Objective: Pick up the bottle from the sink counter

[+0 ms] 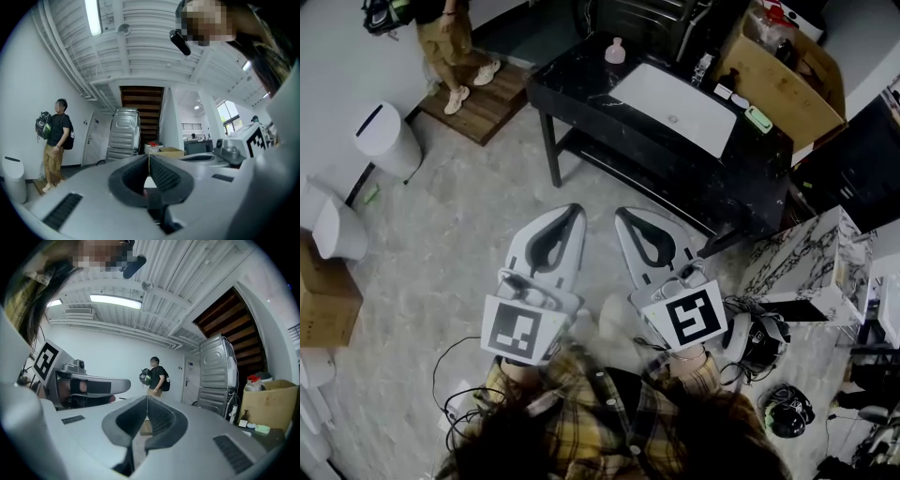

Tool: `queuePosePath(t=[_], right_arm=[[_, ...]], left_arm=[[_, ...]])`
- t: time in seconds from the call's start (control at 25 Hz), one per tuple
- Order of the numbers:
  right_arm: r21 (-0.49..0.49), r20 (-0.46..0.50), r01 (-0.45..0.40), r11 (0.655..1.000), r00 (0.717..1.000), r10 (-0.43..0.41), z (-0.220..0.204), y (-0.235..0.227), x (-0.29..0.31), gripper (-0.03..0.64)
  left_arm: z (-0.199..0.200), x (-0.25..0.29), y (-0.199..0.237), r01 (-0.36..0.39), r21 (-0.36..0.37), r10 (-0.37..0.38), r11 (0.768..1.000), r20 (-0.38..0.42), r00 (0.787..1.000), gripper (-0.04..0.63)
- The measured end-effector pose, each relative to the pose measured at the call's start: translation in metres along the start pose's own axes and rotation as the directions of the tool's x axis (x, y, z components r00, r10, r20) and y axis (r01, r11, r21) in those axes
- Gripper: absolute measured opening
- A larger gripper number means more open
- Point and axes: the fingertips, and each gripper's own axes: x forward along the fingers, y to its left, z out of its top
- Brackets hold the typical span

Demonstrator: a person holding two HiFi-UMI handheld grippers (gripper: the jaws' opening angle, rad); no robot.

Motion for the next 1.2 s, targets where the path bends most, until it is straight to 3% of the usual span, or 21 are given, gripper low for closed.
queuePosePath(t=[0.4, 0.68, 1.2], right_arm=[[0.012, -0.03, 0.043, 0.999, 0.999, -0.042, -0.02, -0.013, 0.017, 0.017], [0.027, -0.041, 0.002, 1.0, 0.999, -0.001, -0.036, -0.044, 0.06, 0.017], [0.048, -0.068, -0.058, 0.997, 0.996, 0.061, -0.056, -0.17, 0.173, 0.017]], left_arm=[[-0.01, 0.007, 0.026, -0.001, 0.032, 0.0, 0.999, 0.036, 0.999, 0.021], [-0.021, 0.04, 0.058, -0.058, 0.003, 0.058, 0.998, -0.025, 0.998, 0.021], [-0.023, 0.201, 0.13, -0.095, 0.007, 0.095, 0.995, -0.038, 0.995, 0.021]])
